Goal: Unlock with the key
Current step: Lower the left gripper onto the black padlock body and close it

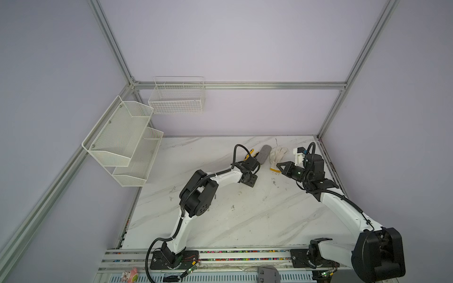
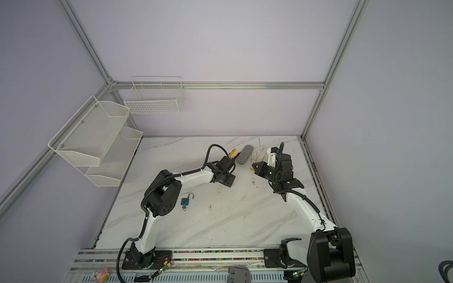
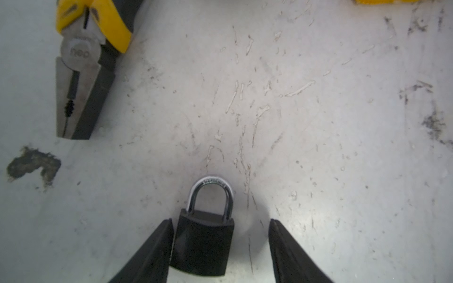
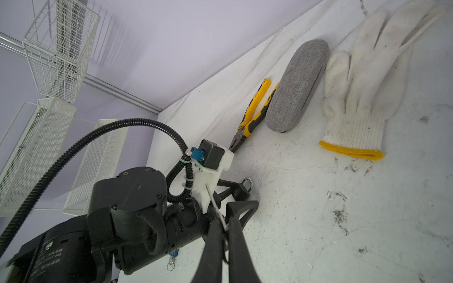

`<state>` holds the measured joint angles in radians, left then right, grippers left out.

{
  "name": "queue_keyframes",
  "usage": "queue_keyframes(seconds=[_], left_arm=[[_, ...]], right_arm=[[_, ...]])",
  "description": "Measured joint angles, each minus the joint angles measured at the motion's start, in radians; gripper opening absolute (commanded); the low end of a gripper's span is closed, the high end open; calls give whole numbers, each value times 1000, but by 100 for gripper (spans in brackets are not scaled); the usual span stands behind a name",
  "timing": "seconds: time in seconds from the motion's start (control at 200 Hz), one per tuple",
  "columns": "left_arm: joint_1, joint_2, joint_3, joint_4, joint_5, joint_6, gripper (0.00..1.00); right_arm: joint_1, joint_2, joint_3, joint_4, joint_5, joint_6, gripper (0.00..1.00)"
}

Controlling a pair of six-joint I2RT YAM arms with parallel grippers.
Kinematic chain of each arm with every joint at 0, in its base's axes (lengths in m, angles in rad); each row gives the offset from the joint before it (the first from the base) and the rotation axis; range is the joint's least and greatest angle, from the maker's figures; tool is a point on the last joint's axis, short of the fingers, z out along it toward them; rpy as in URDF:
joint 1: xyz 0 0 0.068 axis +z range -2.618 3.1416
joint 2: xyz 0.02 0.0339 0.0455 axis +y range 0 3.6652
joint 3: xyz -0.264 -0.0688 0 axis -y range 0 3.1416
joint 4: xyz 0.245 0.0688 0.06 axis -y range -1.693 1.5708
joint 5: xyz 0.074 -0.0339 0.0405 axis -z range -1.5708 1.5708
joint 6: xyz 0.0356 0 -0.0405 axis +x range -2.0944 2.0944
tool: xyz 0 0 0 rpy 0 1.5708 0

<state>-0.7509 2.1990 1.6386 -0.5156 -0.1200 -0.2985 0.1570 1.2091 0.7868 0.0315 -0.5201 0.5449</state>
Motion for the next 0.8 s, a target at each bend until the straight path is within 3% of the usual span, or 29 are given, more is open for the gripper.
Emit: queue_keyframes(seconds=[0.195,0.305,0.805], left_arm=[[-9,13,21,-20,-41,-39,53],[-11,17,26,-29,-61,-52,42],[-12,42,73,-79,-87,-58,40]], right_arm=[[-1,1,0,1,-9,0,0],[-1,1,0,1,-17,0,0],[-1,14,0,2,-42,-1,0]])
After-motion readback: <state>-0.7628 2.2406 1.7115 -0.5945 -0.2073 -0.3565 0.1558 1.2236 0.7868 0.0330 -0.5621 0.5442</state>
